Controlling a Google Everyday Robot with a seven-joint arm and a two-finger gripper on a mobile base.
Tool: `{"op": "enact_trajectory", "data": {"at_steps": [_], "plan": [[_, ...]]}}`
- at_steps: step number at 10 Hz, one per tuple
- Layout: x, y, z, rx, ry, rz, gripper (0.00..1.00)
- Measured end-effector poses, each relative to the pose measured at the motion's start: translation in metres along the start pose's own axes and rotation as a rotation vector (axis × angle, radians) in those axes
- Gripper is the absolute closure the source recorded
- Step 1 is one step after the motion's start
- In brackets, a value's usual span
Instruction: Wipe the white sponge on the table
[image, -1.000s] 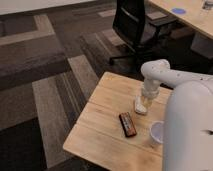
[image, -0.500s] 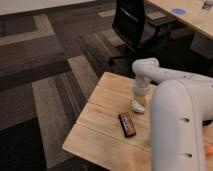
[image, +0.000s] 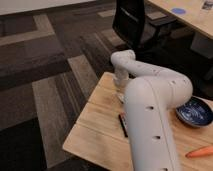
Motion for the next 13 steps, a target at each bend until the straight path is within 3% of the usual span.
{"op": "enact_trajectory", "data": {"at_steps": [4, 8, 9, 12, 13], "plan": [[0.006, 0.018, -0.016, -0.016, -0.012, -0.056, 1.00], [0.046, 0.019, -0.005, -0.013, 0.070, -0.059, 1.00], [0.054, 0.024, -0.004, -0.001, 0.081, -0.096, 1.00], [0.101, 0.075, -0.001, 0.017, 0.133, -0.336, 1.00], [0.104, 0.080, -0.002, 0.019, 0.133, -0.349, 1.00]]}}
